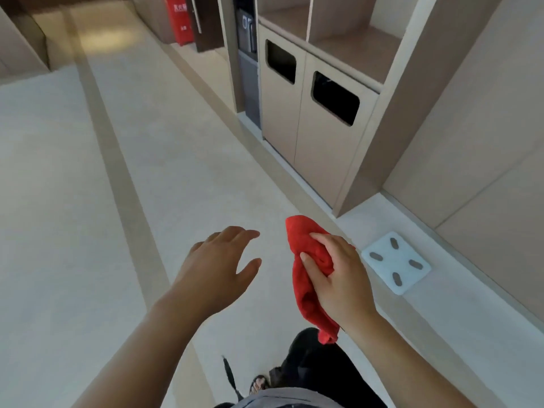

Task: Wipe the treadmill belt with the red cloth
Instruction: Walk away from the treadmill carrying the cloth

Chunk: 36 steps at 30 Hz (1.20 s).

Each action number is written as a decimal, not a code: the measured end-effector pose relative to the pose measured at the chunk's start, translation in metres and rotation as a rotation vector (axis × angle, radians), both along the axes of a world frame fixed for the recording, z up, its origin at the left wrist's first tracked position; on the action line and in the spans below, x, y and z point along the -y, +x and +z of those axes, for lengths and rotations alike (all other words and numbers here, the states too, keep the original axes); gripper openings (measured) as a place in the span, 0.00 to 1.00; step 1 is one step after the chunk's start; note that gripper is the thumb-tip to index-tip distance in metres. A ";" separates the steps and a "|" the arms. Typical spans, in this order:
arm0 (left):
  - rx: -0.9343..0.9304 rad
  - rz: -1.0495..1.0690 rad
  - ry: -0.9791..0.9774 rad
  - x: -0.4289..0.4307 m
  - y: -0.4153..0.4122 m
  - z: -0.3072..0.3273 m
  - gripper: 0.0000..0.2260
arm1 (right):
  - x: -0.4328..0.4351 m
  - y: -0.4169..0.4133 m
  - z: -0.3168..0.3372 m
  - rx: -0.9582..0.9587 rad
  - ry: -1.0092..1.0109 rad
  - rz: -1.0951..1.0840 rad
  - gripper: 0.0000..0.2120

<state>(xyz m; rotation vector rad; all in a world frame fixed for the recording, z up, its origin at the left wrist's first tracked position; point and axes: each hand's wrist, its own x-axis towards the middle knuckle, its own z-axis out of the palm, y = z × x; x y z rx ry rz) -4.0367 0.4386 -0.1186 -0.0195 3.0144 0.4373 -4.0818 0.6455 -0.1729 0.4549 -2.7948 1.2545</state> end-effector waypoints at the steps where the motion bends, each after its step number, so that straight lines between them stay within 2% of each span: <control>1: 0.004 -0.052 0.008 -0.001 -0.034 -0.001 0.22 | -0.002 -0.024 -0.002 0.003 -0.005 -0.049 0.19; 6: 0.015 -0.195 0.042 -0.004 -0.197 -0.013 0.21 | -0.004 -0.158 -0.012 0.008 -0.001 -0.211 0.19; 11: 0.077 -0.172 0.034 0.020 -0.325 -0.012 0.21 | 0.023 -0.301 -0.003 0.000 0.044 -0.152 0.17; 16: 0.065 -0.035 0.045 0.071 -0.417 -0.007 0.21 | 0.073 -0.419 0.008 0.009 0.068 -0.040 0.17; 21: 0.061 -0.043 0.038 0.119 -0.519 -0.016 0.21 | 0.128 -0.517 0.004 -0.020 0.061 -0.012 0.16; 30: -0.030 -0.308 0.004 0.166 -0.713 -0.005 0.21 | 0.165 -0.652 0.011 -0.024 0.059 -0.264 0.17; 36: 0.008 -0.461 0.040 0.152 -0.792 -0.010 0.21 | 0.161 -0.707 0.010 0.012 0.061 -0.439 0.19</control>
